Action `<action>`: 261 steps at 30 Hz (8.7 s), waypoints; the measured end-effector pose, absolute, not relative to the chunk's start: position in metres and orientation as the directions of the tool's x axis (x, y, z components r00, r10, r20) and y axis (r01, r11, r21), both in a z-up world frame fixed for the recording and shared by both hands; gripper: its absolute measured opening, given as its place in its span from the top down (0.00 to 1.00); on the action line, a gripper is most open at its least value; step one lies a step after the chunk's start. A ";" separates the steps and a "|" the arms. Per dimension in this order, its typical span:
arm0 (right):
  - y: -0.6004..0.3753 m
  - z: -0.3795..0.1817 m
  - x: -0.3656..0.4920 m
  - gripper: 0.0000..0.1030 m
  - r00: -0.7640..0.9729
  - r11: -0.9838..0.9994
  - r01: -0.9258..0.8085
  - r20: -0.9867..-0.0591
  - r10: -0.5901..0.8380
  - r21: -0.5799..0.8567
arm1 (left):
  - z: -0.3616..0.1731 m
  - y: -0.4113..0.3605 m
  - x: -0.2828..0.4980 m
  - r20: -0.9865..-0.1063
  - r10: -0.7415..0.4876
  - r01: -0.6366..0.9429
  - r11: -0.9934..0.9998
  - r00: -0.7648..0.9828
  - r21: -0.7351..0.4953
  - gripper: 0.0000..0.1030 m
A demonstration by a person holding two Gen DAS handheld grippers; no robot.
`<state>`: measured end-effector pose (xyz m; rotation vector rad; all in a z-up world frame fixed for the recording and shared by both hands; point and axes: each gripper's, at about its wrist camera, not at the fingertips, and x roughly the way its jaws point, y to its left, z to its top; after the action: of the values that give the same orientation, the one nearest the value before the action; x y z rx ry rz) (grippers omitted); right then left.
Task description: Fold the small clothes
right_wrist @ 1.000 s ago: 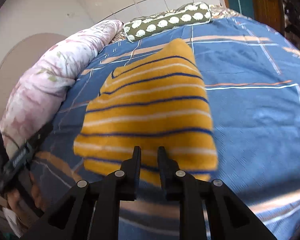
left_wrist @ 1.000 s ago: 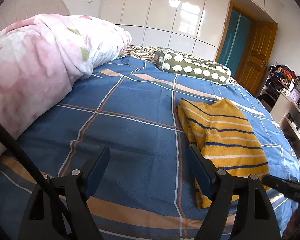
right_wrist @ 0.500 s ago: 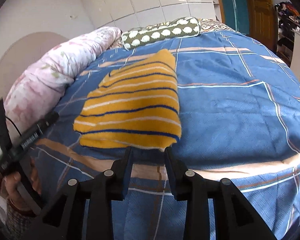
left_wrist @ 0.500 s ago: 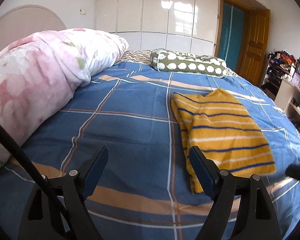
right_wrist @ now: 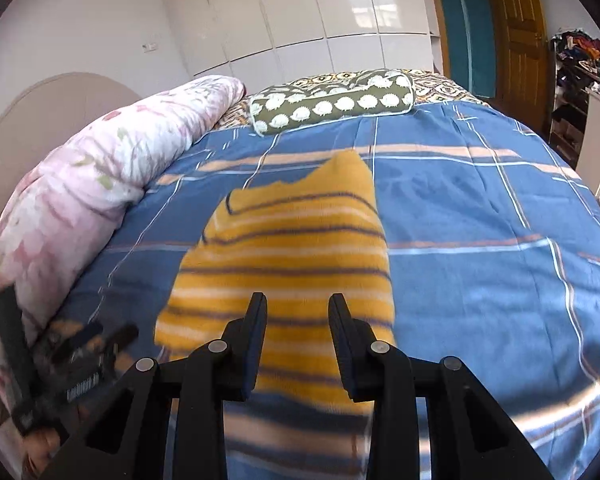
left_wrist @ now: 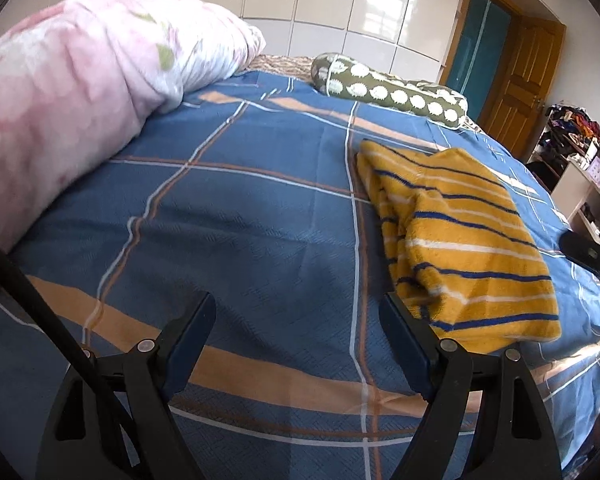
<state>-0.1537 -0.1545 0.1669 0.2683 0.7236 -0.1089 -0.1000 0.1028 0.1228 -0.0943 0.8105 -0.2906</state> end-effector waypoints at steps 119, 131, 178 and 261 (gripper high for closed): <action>-0.117 0.148 -0.175 0.61 0.742 0.976 -0.076 -0.642 0.193 0.205 | 0.154 0.113 -0.240 -0.727 -0.071 0.038 0.997 0.683 -0.062 0.00; -0.085 0.111 -0.106 0.61 0.531 0.861 -0.195 -0.688 0.495 0.470 | 0.152 0.122 -0.238 -0.719 -0.072 0.027 0.997 0.691 -0.074 0.00; -0.317 0.071 -0.188 0.42 0.820 0.777 0.202 -0.537 0.199 0.596 | 0.158 0.007 -0.009 -0.673 0.075 0.165 0.944 0.736 0.286 0.00; -0.236 0.082 -0.193 0.82 0.727 0.754 0.153 -0.590 0.352 0.638 | 0.174 0.085 -0.226 -0.680 -0.032 0.132 0.987 0.733 0.096 0.00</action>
<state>-0.1927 -0.2362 0.0822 0.7246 0.7657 0.1213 -0.2263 0.0846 0.1743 0.1414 0.7439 -0.0908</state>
